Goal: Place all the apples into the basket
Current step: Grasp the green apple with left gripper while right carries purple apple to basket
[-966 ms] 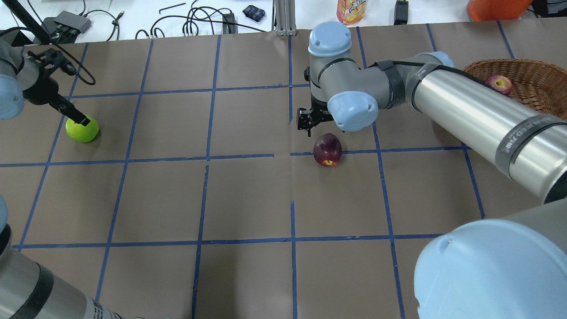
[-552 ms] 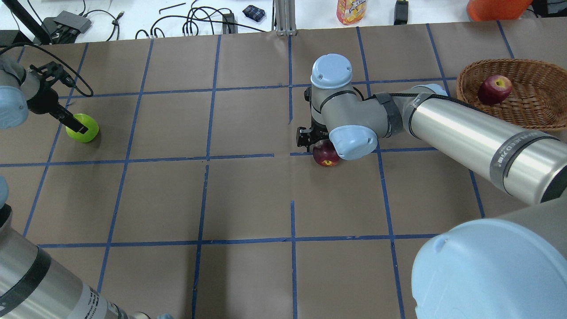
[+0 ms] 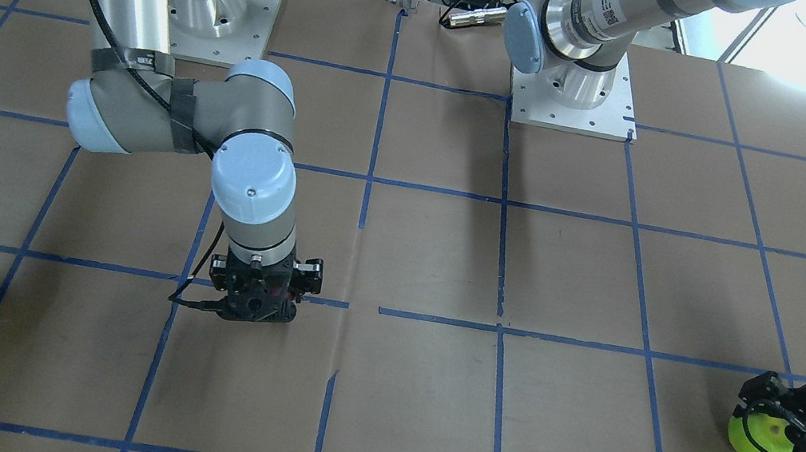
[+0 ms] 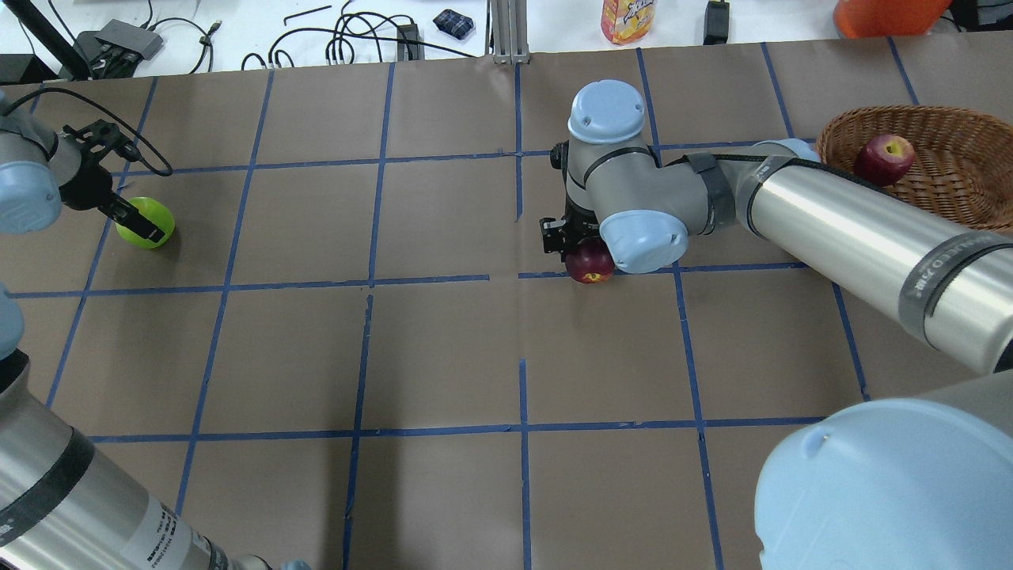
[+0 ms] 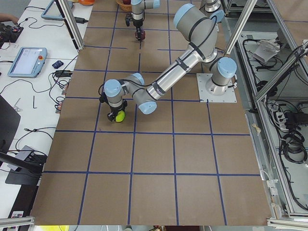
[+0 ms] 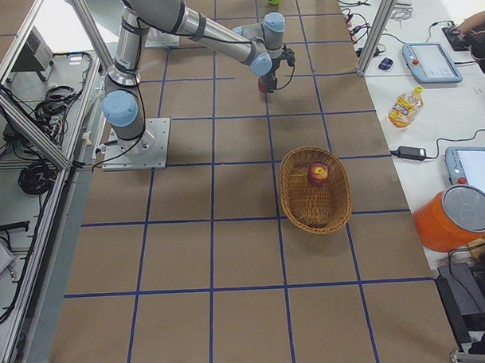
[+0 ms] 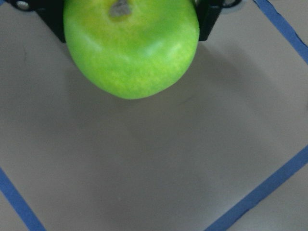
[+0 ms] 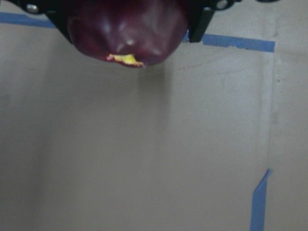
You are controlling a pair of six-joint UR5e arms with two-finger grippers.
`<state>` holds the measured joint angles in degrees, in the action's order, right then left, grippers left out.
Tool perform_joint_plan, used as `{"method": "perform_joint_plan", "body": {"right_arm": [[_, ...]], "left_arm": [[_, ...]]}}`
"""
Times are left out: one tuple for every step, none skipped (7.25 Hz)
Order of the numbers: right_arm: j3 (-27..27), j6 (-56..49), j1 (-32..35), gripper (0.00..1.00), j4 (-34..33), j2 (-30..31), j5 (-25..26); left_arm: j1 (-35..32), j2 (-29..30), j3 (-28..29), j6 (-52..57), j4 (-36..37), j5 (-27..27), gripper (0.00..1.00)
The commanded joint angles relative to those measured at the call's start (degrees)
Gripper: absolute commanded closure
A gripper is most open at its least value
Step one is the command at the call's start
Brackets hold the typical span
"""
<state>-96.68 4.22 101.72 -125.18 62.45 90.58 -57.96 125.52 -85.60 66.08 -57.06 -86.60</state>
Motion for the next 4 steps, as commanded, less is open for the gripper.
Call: {"method": "perform_joint_plan", "body": {"right_arm": [[8.6, -3.9, -9.7, 0.58, 9.6, 1.4, 0.6], [9.1, -9.2, -15.8, 0.58, 9.3, 2.7, -0.7], [11.1, -17.7, -21.6, 0.66, 8.9, 2.3, -1.0], [14.3, -23.7, -26.5, 0.72, 8.7, 0.2, -0.9]], "left_arm": [[-6.9, -4.5, 4.8, -13.5, -12.1, 1.0, 0.88], [-12.5, -6.9, 2.9, -20.6, -13.4, 1.3, 0.88], [-19.2, -8.3, -0.7, -31.4, -12.5, 1.4, 0.88], [-26.3, -11.0, -3.2, -44.7, -11.9, 2.7, 0.88]]}}
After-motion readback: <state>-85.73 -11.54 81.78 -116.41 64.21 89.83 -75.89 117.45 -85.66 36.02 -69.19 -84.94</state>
